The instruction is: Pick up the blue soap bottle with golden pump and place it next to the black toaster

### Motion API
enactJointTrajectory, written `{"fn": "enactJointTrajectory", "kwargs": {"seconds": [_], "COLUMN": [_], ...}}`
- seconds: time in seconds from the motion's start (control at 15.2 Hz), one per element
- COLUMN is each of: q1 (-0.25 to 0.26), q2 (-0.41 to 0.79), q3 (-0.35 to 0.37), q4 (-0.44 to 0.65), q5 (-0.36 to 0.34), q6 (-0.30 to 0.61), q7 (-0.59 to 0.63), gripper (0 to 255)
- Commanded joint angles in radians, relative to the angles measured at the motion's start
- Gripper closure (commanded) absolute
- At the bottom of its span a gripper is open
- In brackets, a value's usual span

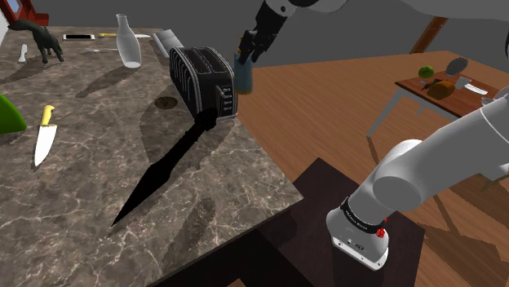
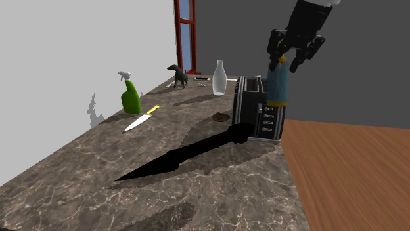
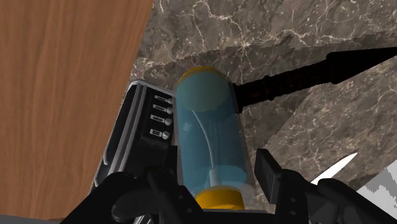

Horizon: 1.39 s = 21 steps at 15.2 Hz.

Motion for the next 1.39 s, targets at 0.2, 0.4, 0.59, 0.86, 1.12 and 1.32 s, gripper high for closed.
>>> {"fn": "enactJointTrajectory", "kwargs": {"seconds": [0.2,0.4,0.59,0.86,1.12,1.32], "q1": [0.002,0.004,0.005,0.008,0.011,0.013], "q2": [0.006,0.012,0.020,0.034,0.052,0.068], "q3": [0.001,0.002,0.003,0.004,0.005,0.006], "q4": [-0.064,-0.099,-0.132,-0.173,-0.210,-0.236], "q5": [0.007,0.012,0.016,0.023,0.031,0.038], "q6": [0.070,0.110,0.151,0.206,0.261,0.303], "q7": [-0.011,-0.017,-0.024,-0.033,-0.043,-0.051], "gripper": [255,255,255,255,255,255]}}
